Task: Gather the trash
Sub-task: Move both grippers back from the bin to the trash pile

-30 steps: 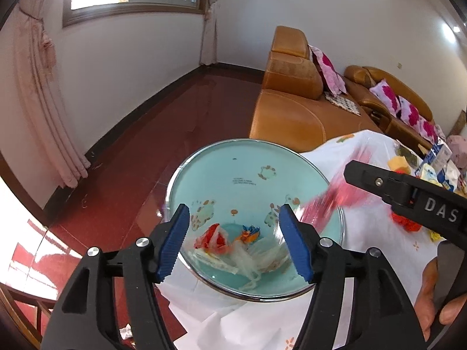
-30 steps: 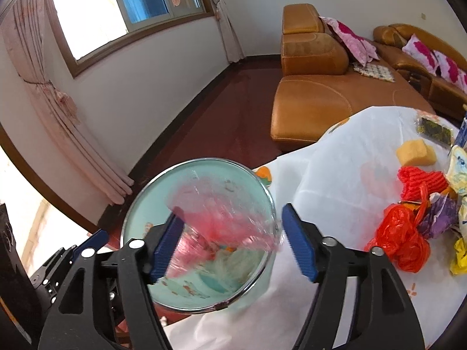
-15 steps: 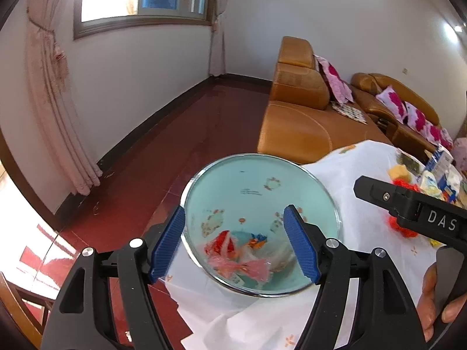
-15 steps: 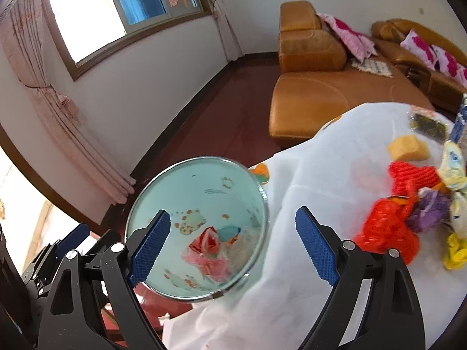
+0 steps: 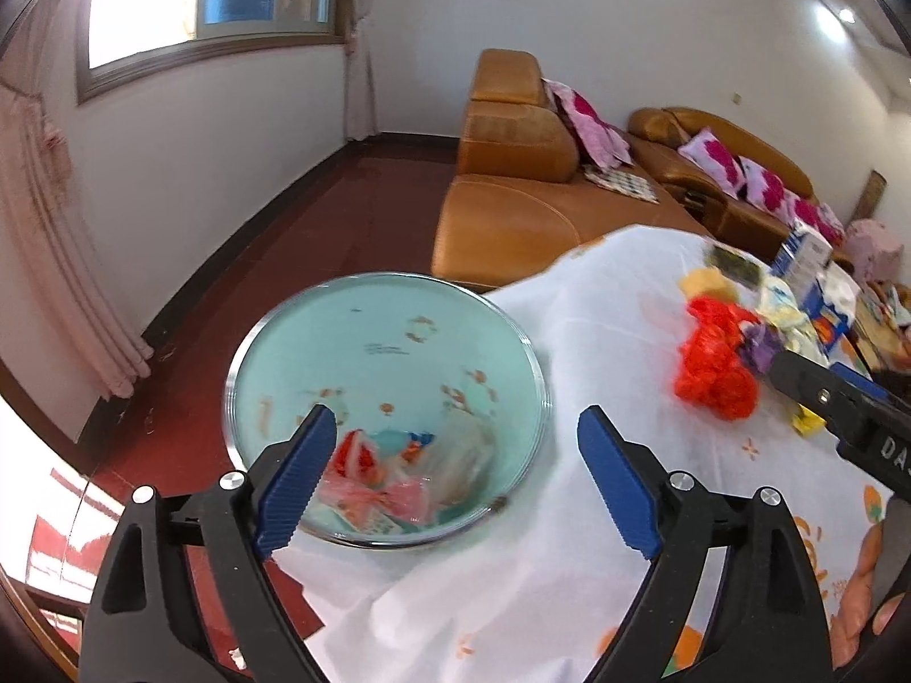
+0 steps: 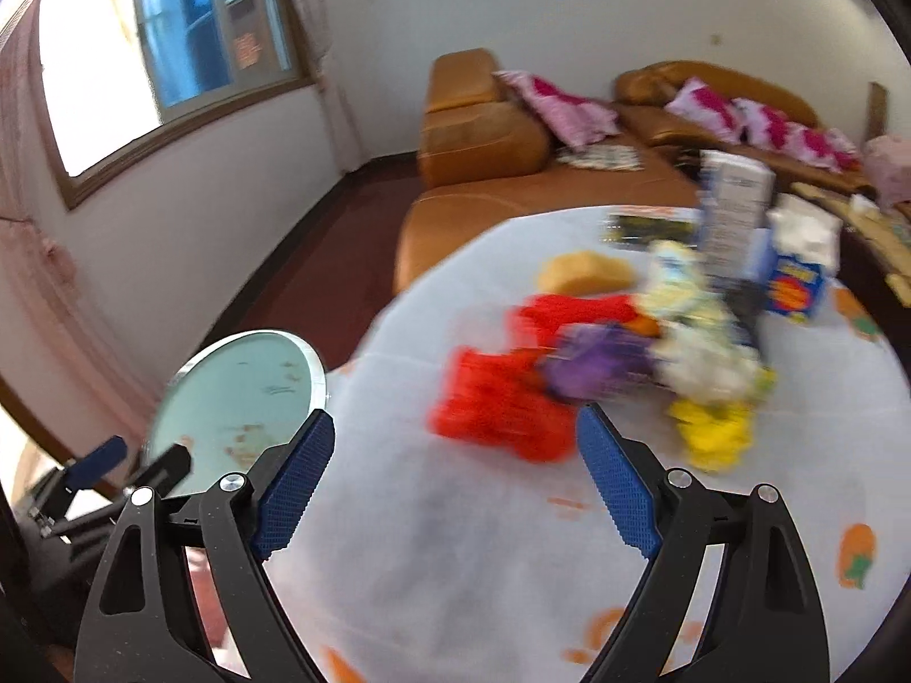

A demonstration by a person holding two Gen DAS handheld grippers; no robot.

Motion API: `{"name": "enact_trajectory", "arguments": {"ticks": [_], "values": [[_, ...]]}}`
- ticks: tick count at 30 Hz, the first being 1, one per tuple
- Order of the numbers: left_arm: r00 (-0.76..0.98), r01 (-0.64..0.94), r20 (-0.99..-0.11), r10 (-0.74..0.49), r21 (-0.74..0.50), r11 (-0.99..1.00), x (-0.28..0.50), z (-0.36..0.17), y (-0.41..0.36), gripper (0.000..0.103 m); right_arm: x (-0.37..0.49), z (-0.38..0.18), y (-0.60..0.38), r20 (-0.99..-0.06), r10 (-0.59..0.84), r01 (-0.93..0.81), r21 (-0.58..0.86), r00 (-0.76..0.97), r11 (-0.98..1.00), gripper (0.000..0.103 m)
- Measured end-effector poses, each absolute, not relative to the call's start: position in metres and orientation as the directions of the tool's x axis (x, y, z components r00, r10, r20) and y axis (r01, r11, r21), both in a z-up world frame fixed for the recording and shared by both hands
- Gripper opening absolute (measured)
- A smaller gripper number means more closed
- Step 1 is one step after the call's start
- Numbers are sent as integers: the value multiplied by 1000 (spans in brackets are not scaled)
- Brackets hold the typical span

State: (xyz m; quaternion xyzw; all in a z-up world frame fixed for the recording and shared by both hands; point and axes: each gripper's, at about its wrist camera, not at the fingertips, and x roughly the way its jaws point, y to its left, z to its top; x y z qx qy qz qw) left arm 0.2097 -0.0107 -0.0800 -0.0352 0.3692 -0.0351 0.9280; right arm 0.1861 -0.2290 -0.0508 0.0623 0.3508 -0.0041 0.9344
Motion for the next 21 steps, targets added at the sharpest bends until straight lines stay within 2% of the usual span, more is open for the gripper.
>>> {"name": "enact_trajectory", "arguments": {"ticks": [11,21], "values": [[691,181,-700,-179,-72,981,208,-92,-77,86,146,-64,-313,-668,-85,218,118,739,969,85],[688,245,-694,-212,-53,968,223,-94,-118,85,141,-77,-360,-685,-124,304,149,718,941,81]]}}
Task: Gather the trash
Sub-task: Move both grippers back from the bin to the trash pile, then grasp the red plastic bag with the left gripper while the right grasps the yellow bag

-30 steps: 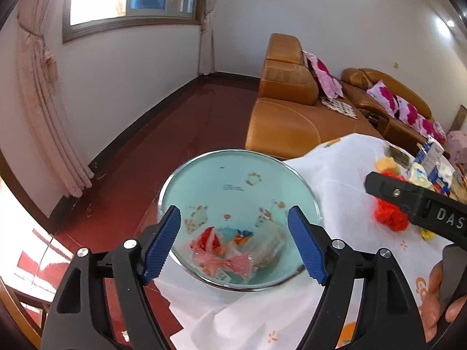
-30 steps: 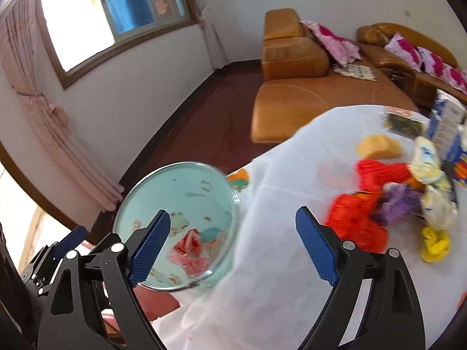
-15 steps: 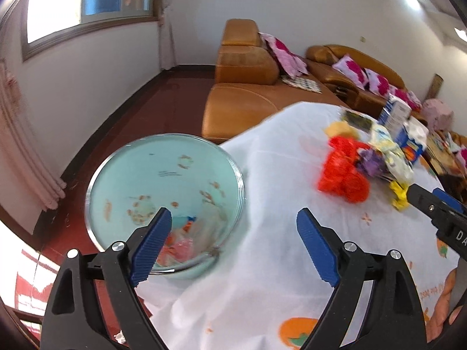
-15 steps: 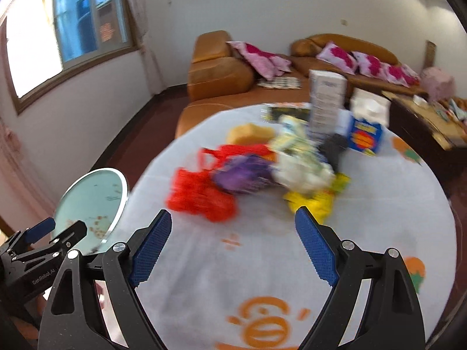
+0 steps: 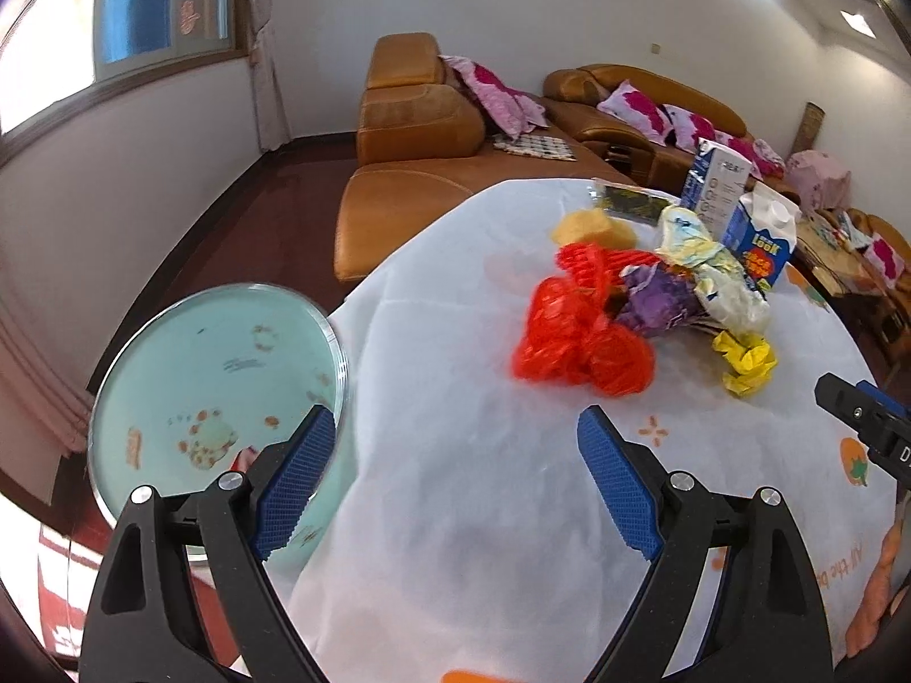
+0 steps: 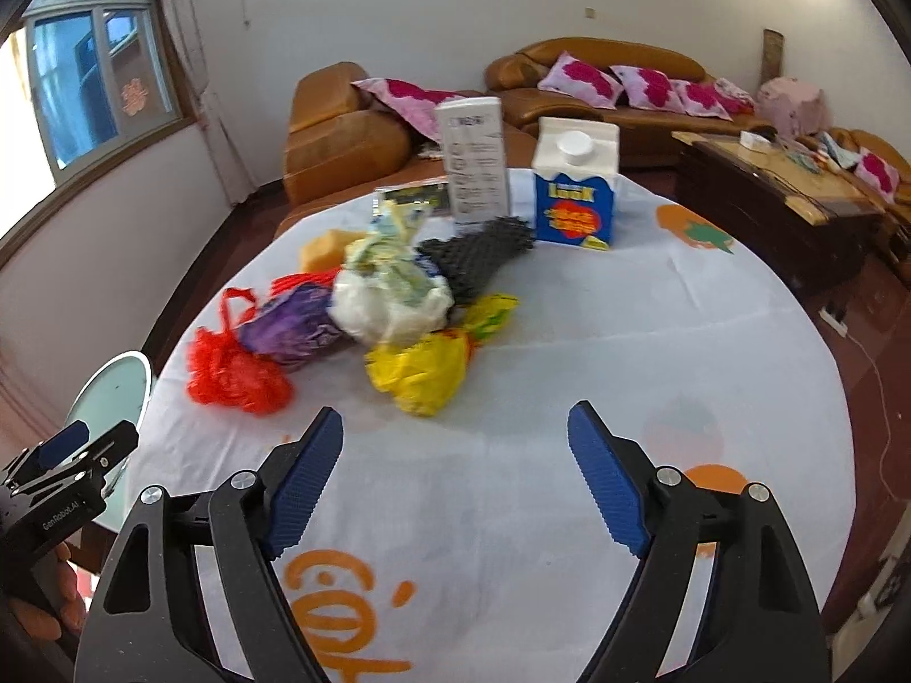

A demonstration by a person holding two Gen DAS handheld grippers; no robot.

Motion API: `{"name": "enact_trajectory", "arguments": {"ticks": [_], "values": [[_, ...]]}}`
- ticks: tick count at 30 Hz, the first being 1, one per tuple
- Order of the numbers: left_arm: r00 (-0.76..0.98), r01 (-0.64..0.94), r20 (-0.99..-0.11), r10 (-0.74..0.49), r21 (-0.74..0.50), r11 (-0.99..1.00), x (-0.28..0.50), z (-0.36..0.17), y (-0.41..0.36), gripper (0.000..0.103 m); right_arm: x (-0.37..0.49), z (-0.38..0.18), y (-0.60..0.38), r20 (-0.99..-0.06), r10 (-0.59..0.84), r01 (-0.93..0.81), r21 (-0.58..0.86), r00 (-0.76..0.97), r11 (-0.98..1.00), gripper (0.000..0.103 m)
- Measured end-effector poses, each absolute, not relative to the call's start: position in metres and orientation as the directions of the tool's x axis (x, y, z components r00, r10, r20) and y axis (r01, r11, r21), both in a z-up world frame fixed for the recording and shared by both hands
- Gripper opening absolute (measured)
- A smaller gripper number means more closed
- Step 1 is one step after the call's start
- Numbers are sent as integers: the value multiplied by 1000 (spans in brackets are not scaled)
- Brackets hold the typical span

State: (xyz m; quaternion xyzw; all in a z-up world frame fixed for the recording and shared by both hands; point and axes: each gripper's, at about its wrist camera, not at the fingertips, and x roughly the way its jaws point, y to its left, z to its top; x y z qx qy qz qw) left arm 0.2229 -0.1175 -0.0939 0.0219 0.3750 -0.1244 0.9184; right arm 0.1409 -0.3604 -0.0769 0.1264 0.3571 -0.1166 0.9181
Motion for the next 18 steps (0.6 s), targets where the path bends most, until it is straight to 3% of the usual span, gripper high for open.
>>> {"name": "enact_trajectory", "arguments": {"ticks": [9,18], "values": [[683,302,-683,-259,-59,951,257,-92,-156,85,177,-92,-376,-717,-61,299,211,695,931,81],[630,321,-730,-264,-65,945,282,-118,-188,83,213,-119,-372,-765,-47,291,187,643,938,81]]}}
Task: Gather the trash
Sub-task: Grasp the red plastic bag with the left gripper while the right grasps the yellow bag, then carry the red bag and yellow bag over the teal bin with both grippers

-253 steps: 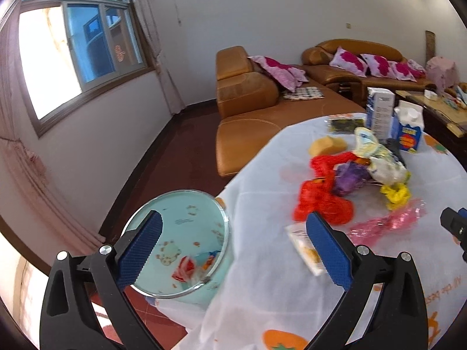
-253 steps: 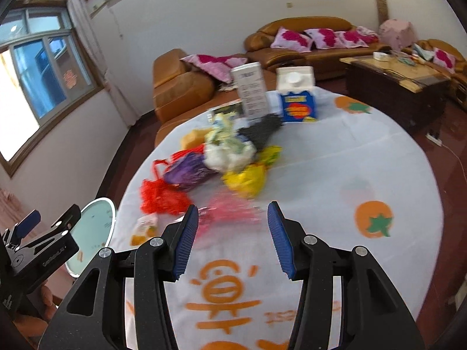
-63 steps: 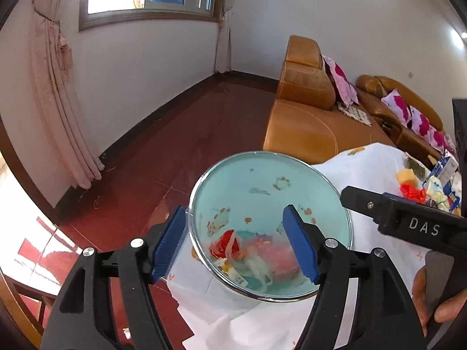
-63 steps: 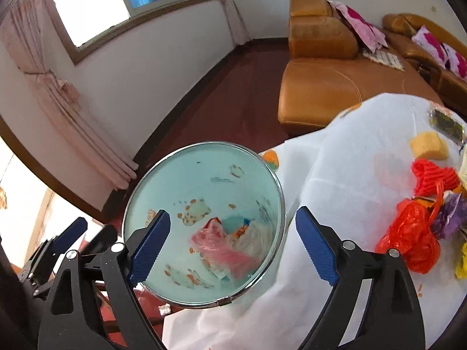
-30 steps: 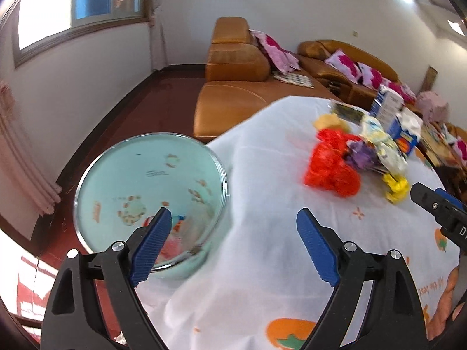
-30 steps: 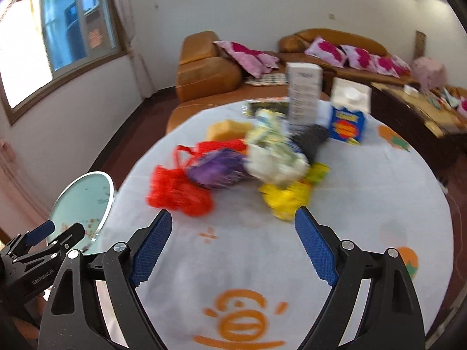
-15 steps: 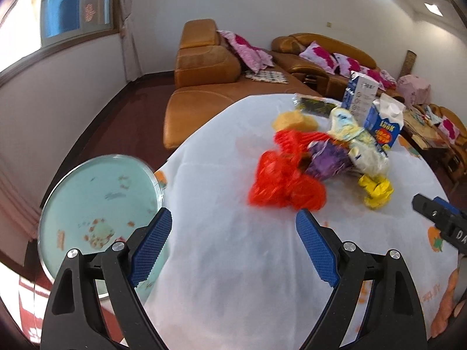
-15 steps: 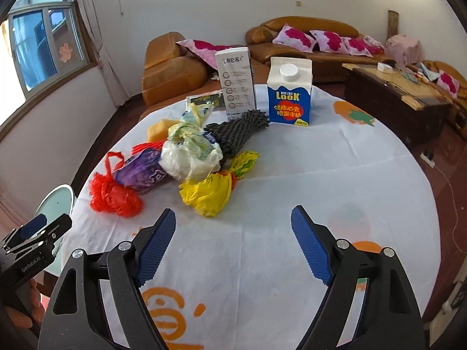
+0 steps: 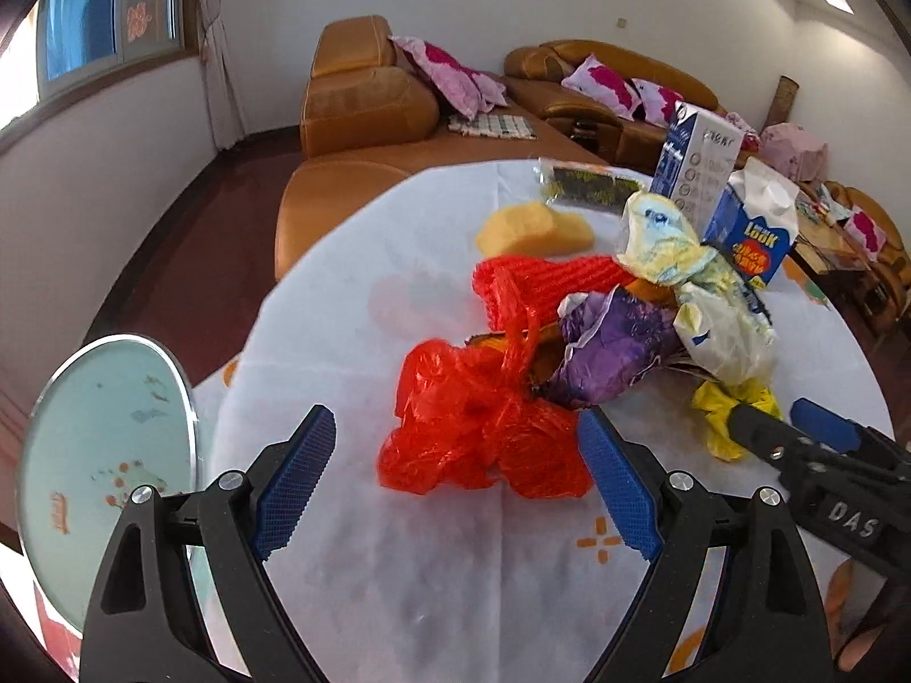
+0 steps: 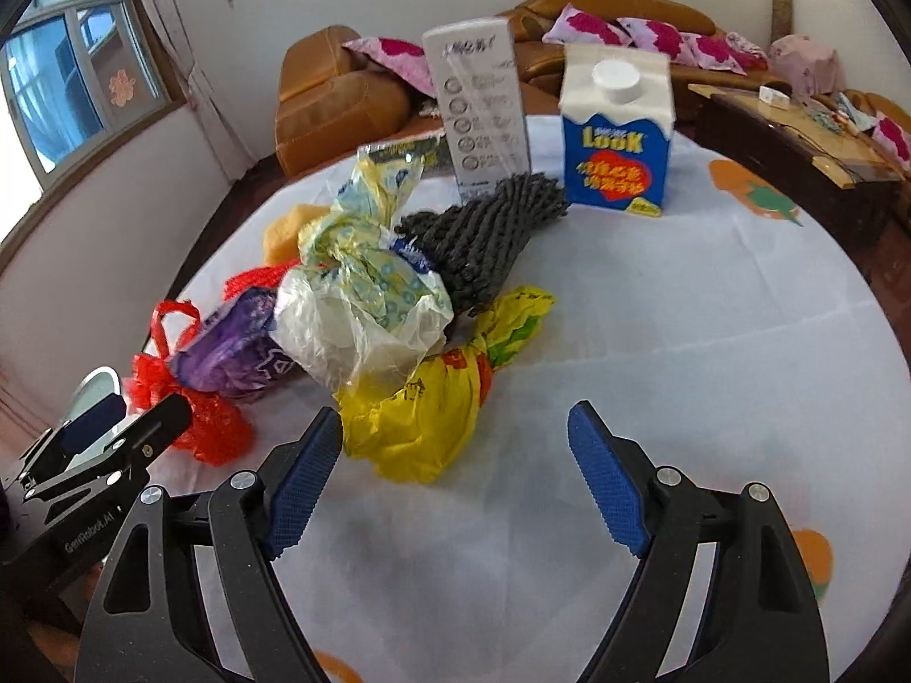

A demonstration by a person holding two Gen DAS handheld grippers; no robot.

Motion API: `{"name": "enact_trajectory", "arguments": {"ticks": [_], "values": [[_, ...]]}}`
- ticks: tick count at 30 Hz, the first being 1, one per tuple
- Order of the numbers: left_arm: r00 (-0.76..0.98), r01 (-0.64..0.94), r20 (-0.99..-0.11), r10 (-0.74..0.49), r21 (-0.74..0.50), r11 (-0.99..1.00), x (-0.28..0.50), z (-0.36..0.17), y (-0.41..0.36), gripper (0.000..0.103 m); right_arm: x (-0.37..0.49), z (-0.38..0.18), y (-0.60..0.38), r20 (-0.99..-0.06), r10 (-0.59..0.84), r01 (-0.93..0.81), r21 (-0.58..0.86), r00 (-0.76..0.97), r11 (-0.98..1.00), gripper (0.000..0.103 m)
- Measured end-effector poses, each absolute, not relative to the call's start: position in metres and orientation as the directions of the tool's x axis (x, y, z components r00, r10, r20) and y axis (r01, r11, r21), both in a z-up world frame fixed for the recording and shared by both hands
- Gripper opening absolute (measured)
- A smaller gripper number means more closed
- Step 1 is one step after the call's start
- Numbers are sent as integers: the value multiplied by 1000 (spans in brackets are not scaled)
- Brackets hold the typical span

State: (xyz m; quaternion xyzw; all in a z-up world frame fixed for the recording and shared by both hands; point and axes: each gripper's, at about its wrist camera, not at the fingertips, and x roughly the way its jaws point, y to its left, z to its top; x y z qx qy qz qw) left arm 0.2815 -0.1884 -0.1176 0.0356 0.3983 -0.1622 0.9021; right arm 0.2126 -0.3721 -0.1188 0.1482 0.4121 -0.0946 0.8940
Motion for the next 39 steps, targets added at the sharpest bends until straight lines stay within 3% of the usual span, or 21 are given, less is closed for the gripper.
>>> {"name": "enact_trajectory", "arguments": {"ticks": [1,3,7,10,22,39], "values": [[615,334,-739,-275,-72,940,284,-120,-191,73,214,-121,-373,-767,-37,287,194,640,938,70],[601,353,-739,-305,-97,931,284,-121,-192,61,217,-126,-374,-779,2,268,218,627,938,46],[588,375,-738,-332,-115,920,281,-121,-193,39,211,-122,-374,-772,-1,263,215,636,941,41],[577,386,-735,-357,-141,912,272,-119,-189,30,198,-113,-374,-761,2,262,225,648,938,41],[625,373,-670,-401,-196,907,215,-84,-143,28,117,-73,-375,-705,-47,287,227,708,931,41],[743,229,-622,-247,-111,967,183,-49,-82,28,112,-34,-287,-629,6,134,175,777,975,41]]}}
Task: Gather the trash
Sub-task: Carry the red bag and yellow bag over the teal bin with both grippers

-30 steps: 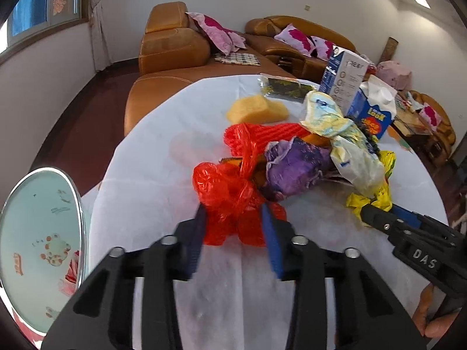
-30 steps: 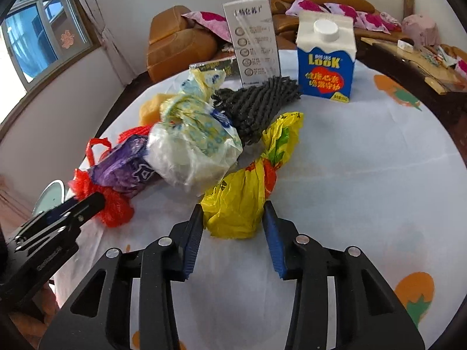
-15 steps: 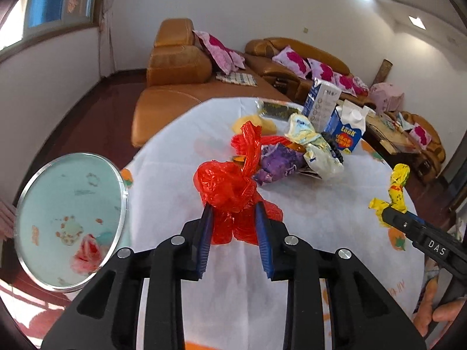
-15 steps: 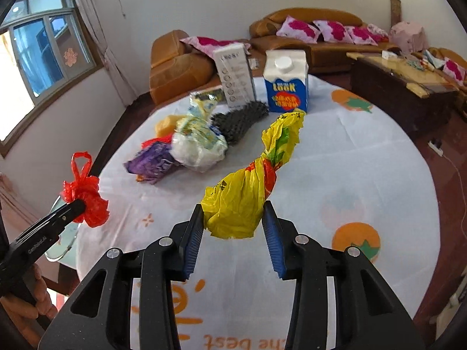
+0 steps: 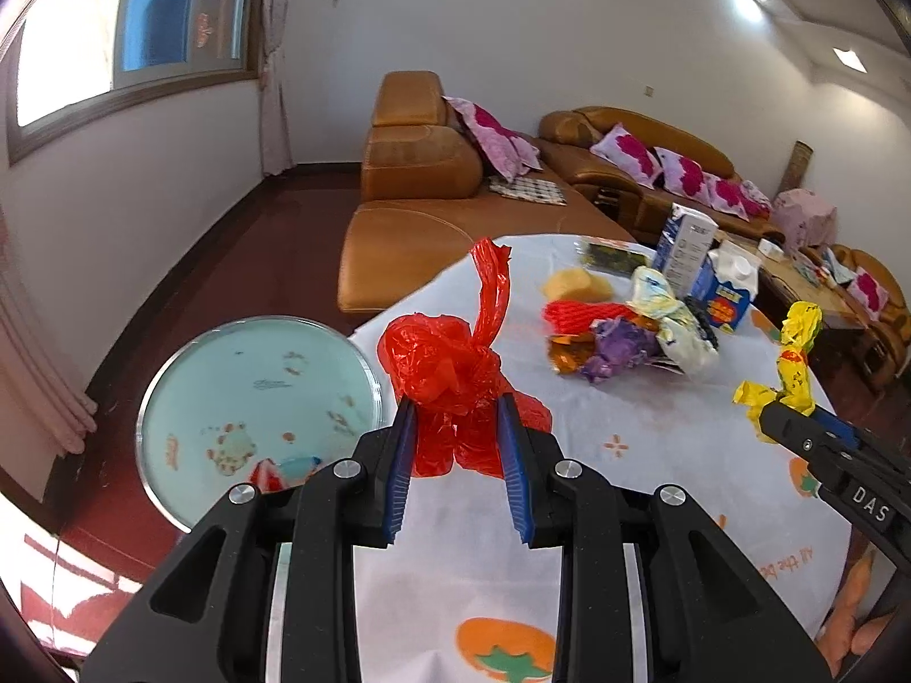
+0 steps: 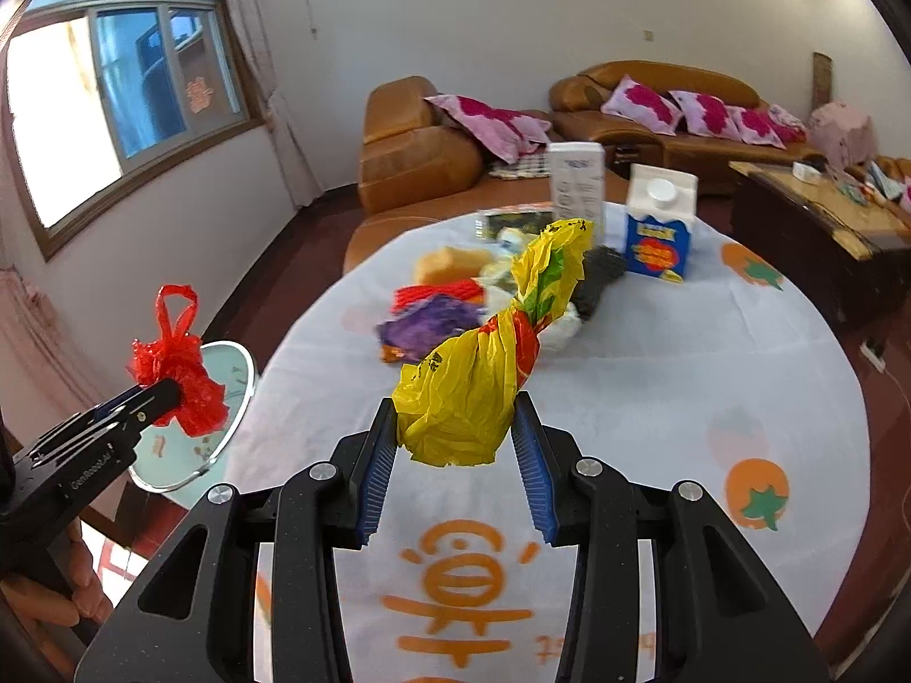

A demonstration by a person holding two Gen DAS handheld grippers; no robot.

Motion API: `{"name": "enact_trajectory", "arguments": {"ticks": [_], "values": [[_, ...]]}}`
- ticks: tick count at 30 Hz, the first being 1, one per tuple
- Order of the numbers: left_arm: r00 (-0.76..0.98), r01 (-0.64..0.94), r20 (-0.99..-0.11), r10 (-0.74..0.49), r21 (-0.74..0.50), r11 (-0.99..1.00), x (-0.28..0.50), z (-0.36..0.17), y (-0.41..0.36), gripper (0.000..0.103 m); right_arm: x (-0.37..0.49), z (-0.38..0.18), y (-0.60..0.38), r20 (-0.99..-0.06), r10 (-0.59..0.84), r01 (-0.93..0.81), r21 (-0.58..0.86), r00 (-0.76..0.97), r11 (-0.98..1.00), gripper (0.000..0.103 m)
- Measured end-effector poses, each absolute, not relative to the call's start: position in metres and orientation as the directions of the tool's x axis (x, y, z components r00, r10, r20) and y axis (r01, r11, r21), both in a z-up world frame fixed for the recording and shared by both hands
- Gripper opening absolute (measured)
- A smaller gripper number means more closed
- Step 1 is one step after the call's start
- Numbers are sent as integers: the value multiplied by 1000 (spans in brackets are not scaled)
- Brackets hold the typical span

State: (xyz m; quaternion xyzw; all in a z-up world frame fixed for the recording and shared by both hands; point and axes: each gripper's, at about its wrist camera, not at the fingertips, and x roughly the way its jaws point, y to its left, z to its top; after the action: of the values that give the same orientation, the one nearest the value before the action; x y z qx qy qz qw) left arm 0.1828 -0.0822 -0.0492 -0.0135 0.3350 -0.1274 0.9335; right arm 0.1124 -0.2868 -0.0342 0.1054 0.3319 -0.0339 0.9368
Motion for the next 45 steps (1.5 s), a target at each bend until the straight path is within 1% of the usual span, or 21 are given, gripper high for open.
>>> {"name": "enact_trajectory", "arguments": {"ticks": [24,45], "values": [[783,70,-608,-131,-123,990,186,-46,-3,28,143,-22,-187,-615,133,-52,148,777,988,41],[775,-28,-629,-61,-131,991,215,-64,46,28,183,-30,-116,-627,184,-173,79,757,982,41]]}}
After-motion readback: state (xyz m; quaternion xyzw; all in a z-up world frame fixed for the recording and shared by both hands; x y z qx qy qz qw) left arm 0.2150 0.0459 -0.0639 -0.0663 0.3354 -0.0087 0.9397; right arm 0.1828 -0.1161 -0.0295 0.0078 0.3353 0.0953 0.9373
